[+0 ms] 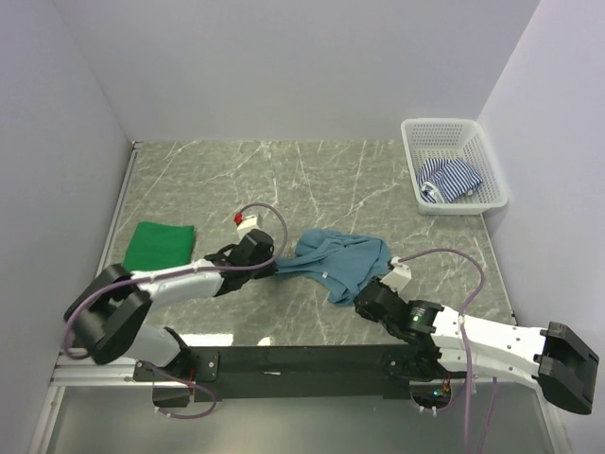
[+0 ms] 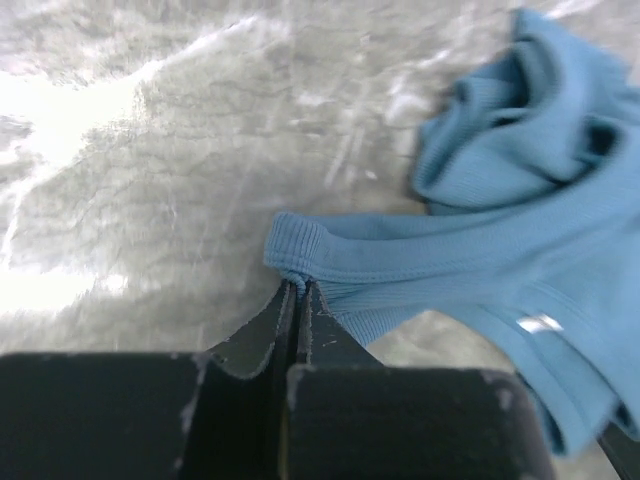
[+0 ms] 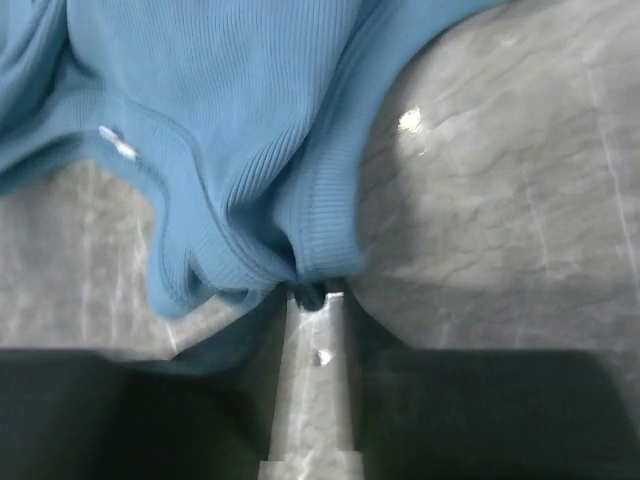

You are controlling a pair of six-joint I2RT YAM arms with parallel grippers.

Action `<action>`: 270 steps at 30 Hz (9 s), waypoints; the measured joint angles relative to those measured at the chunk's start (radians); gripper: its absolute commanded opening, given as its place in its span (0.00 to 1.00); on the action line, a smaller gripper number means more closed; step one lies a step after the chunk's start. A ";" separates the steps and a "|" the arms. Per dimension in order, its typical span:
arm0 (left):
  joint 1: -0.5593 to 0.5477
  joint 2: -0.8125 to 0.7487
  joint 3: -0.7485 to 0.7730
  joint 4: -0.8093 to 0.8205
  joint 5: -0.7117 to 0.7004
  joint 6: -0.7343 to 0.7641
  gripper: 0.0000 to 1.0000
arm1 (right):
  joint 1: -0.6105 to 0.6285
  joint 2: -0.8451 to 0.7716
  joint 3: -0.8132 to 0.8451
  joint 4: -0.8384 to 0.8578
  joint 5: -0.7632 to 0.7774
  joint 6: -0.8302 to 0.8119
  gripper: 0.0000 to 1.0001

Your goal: Fold and stack the tank tops

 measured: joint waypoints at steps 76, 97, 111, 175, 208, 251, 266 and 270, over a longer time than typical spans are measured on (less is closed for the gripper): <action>-0.097 -0.120 -0.019 0.014 0.084 -0.117 0.79 | -0.806 0.264 0.278 -0.028 -0.302 -0.592 0.56; -0.093 0.196 0.210 -0.048 -0.091 -0.089 0.01 | -0.790 0.361 0.282 -0.020 -0.404 -0.571 0.00; 0.148 -0.171 0.284 -0.187 -0.102 0.029 0.00 | -0.568 -0.033 0.525 -0.203 -0.438 -0.500 0.00; 0.014 0.369 0.393 -0.222 -0.229 -0.347 0.00 | -1.087 0.648 0.605 0.047 -0.631 -0.565 0.00; 0.021 -0.385 0.021 -0.378 -0.101 -0.110 0.39 | -1.084 0.042 0.320 -0.118 -0.694 -0.609 0.44; 0.266 -0.149 -0.087 0.000 0.199 0.053 0.46 | -0.709 0.314 0.228 -0.071 -0.351 -0.483 0.43; 0.280 -0.149 -0.087 -0.002 0.200 0.076 0.46 | -0.659 0.358 0.249 -0.087 -0.274 -0.459 0.35; 0.283 -0.153 -0.087 -0.011 0.203 0.076 0.46 | -0.658 0.386 0.267 -0.080 -0.276 -0.462 0.22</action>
